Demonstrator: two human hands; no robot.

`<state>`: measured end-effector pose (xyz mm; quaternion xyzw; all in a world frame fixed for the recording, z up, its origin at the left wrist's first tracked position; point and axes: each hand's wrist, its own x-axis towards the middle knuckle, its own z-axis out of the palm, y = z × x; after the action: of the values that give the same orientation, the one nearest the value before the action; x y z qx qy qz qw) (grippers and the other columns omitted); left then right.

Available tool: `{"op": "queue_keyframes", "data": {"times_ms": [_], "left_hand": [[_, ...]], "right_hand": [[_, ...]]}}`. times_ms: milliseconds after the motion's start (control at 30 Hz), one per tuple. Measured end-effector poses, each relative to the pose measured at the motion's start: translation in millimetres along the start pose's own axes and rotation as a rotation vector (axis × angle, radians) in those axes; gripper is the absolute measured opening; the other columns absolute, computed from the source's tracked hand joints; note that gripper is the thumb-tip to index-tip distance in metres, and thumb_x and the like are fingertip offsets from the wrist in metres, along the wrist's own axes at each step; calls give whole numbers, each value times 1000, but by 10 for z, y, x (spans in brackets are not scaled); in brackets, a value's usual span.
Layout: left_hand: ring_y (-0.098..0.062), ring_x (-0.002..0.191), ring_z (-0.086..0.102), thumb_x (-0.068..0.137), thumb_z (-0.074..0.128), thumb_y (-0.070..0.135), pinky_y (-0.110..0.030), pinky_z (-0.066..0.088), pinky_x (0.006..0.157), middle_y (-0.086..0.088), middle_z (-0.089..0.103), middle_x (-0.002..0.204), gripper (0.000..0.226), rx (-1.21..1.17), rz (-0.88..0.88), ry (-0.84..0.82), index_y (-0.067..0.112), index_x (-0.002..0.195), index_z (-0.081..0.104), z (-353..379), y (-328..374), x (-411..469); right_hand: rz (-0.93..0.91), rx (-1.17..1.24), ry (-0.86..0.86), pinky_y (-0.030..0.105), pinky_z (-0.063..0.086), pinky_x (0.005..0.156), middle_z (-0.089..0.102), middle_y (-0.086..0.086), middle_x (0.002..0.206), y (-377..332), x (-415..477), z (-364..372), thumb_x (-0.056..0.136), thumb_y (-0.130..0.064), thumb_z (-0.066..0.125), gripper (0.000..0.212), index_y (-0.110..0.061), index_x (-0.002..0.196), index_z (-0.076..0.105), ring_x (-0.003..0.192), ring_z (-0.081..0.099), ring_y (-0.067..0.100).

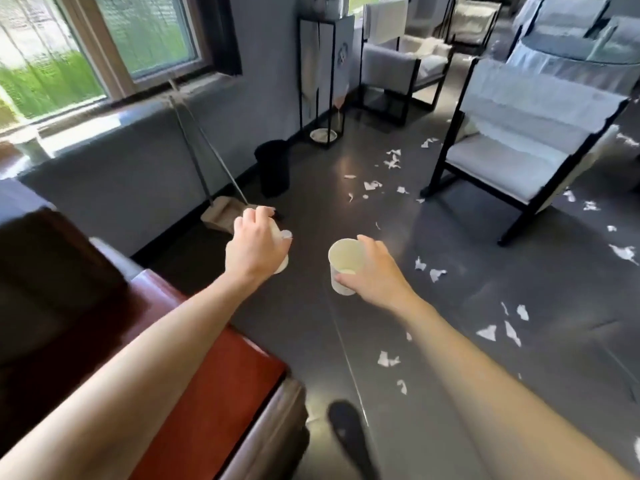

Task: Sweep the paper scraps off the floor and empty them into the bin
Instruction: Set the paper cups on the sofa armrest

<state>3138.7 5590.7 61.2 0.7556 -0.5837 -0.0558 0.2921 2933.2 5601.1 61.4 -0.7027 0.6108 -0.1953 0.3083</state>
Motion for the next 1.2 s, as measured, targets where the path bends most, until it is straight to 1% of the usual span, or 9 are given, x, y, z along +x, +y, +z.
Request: {"op": "queue_keyframes", "data": {"times_ms": [67,167,267,367,533,700,833,933,1200], "left_hand": [[-26,118,42,86,60,33,-39,40,76,-7,50,123,45,16,-1,15,14,126,50,186,94,564],[-27,116,43,87,59,34,-42,43,77,-8,50,122,46,46,-21,30,13,126,50,563,204,1371],[-27,119,43,88,57,35,-47,47,82,-8,49,125,48,59,-70,48,13,130,47,940,313,2155],[-26,120,41,88,55,35,-46,46,82,-7,48,125,48,57,-131,63,15,130,46,1209,411,2885],[-24,121,40,87,56,34,-41,42,78,-4,47,127,48,80,-199,93,17,131,46,1499,404,4114],[-25,122,40,88,56,33,-40,42,80,-6,47,129,48,78,-297,126,15,131,46,1853,51,5450],[-26,124,39,88,57,33,-44,44,87,-8,47,130,48,65,-315,132,13,131,45,2175,-360,6669],[-27,125,39,89,57,32,-44,44,89,-9,46,132,49,53,-352,74,12,132,44,2449,-682,7541],[-26,120,41,86,58,36,-42,44,87,-6,48,127,47,92,-474,-40,14,127,48,3243,-1466,9430]], "right_hand": [[1,-7,-7,28,39,85,43,10,128,56,592,-162,76,-35,74,76,-11,139,37,114,49,29],[-20,-7,-26,27,38,77,44,8,123,155,1568,-377,75,-36,73,71,-11,133,41,103,51,26],[-61,-15,-57,27,36,78,41,6,127,242,2566,-592,77,-36,72,75,-14,139,36,102,48,22],[-124,-41,-78,25,34,77,43,9,125,250,3490,-786,78,-33,71,69,-13,135,39,96,42,20],[-142,-51,-142,29,35,85,40,9,135,92,4967,-933,79,-33,72,77,-14,143,33,120,47,28],[-202,-37,-205,24,32,83,40,10,135,-180,6517,-677,79,-30,74,79,-11,143,33,117,48,28],[-199,9,-228,24,34,82,37,7,134,-453,7866,-352,79,-32,74,80,-14,144,32,105,47,20],[-165,17,-265,25,35,85,35,8,134,-655,8823,-103,78,-29,75,80,-14,144,31,113,49,24],[-112,-1,-344,23,35,87,33,9,134,-856,11051,484,77,-30,78,83,-15,144,31,117,47,25]]}}
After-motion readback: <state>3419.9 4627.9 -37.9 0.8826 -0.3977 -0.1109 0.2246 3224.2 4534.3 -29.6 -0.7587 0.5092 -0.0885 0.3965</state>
